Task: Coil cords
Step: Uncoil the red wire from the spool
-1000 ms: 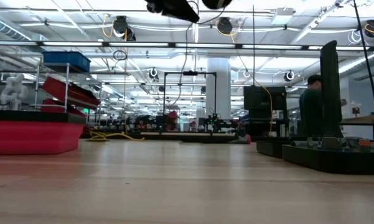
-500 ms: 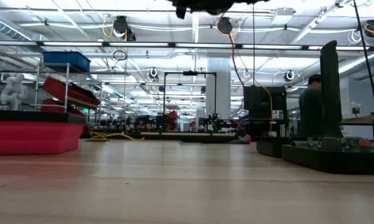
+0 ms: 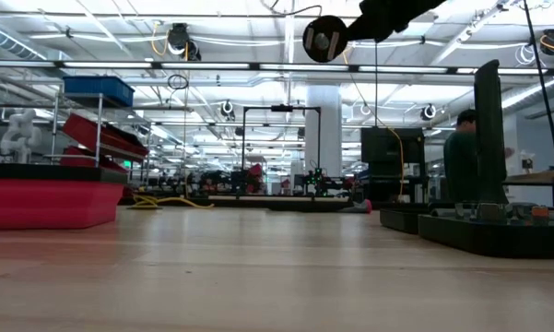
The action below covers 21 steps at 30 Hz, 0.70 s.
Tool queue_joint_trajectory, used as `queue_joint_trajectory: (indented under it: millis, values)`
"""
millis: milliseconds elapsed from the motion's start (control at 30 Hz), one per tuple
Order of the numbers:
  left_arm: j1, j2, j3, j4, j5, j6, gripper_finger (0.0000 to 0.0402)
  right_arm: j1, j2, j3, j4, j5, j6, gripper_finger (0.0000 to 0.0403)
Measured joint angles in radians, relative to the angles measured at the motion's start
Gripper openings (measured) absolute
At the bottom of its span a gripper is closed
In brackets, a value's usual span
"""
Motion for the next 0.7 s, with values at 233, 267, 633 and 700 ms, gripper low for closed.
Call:
queue_joint_trajectory:
  millis: [233, 267, 633, 700]
  values:
    - [0.068, 0.021, 0.0, -0.161, -0.093, -0.068, 0.0, 0.065, 0.0, 0.0, 0.02, -0.005, 0.006, 0.0]
    - [0.079, 0.03, 0.0, -0.171, -0.096, -0.077, 0.0, 0.073, 0.0, 0.0, 0.019, -0.006, 0.009, 0.0]
    - [0.156, 0.154, 0.0, -0.168, 0.074, -0.162, 0.0017, 0.157, -0.061, 0.0, 0.036, -0.011, 0.015, 0.0]
    - [0.156, 0.172, 0.0, -0.148, 0.114, -0.162, 0.004, 0.16, -0.081, 0.0, 0.05, -0.01, 0.015, 0.0]
